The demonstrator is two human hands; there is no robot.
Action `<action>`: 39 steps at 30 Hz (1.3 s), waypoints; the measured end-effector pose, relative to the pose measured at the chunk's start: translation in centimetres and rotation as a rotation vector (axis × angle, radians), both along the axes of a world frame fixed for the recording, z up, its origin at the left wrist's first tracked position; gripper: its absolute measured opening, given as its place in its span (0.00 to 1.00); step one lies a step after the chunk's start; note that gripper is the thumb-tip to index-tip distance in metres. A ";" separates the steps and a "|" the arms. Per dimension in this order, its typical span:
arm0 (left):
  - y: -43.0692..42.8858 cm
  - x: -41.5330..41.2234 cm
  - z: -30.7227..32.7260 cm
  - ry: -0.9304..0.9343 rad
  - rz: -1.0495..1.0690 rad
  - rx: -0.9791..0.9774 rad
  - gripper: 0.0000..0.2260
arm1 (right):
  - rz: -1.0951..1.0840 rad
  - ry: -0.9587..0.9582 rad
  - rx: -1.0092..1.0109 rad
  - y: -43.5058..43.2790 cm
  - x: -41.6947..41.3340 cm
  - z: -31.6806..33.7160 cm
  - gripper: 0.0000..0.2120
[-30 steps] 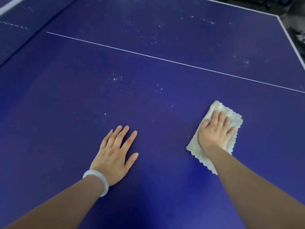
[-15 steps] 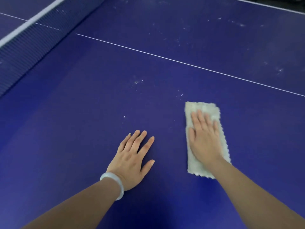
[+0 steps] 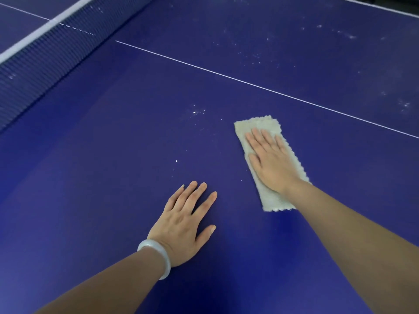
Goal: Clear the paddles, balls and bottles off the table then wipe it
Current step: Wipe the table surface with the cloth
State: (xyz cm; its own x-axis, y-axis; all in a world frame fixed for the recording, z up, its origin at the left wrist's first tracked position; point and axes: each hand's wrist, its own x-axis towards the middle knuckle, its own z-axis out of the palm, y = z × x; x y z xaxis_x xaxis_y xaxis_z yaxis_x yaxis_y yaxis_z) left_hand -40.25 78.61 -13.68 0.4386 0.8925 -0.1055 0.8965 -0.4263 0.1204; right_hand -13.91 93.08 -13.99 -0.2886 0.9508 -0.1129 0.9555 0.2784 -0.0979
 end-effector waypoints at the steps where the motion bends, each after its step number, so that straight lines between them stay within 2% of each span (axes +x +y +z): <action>1: 0.0 0.0 -0.1 -0.002 -0.001 -0.004 0.29 | -0.034 -0.012 0.025 -0.4 1.6 -0.2 0.27; 5: 0.0 -0.1 -0.2 -0.011 0.010 -0.025 0.29 | -0.541 -0.013 0.024 2.2 5.2 0.0 0.28; 7: 0.0 0.0 -0.2 -0.002 0.006 -0.024 0.29 | -0.627 0.012 0.001 4.6 3.7 0.0 0.28; 9: 0.0 0.0 -0.1 0.013 0.002 -0.018 0.29 | -0.452 0.034 -0.012 6.3 0.6 0.1 0.27; 13: 0.0 0.1 0.0 0.036 0.010 -0.011 0.29 | 0.172 0.042 -0.051 4.4 -4.0 0.4 0.26; 15: 0.0 0.0 0.0 0.029 0.010 -0.018 0.29 | 0.274 0.032 -0.048 1.4 -2.1 0.4 0.28; 17: 0.0 0.0 -0.1 0.019 0.012 -0.016 0.29 | 0.160 0.002 -0.004 -1.7 1.7 -0.2 0.27; 20: 0.0 0.1 -0.2 -0.001 0.011 -0.014 0.29 | -0.210 0.023 0.036 -6.9 6.6 -0.4 0.28; 25: 0.1 0.1 -0.1 0.012 0.007 -0.019 0.29 | -0.570 -0.006 0.055 -9.8 2.7 -0.7 0.30; 30: 0.0 0.0 -0.1 -0.001 -0.008 -0.035 0.29 | -0.608 0.034 0.045 -9.2 -4.3 -0.8 0.28; 35: 0.0 -0.3 -0.3 -0.053 -0.024 -0.038 0.28 | -0.621 0.040 0.037 -10.2 -7.0 -1.0 0.28; 39: 0.5 -2.5 0.3 -0.296 -0.010 -0.029 0.26 | -0.635 0.043 0.029 -10.3 -7.0 -0.8 0.28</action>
State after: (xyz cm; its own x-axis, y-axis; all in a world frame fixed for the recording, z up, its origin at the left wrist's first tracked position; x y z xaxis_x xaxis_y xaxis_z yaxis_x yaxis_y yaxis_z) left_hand -42.72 79.08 -13.42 0.4627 0.8865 0.0031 0.8163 -0.4274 0.3885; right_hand -20.94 82.82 -14.82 0.3289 0.9406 -0.0849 0.9305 -0.3381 -0.1412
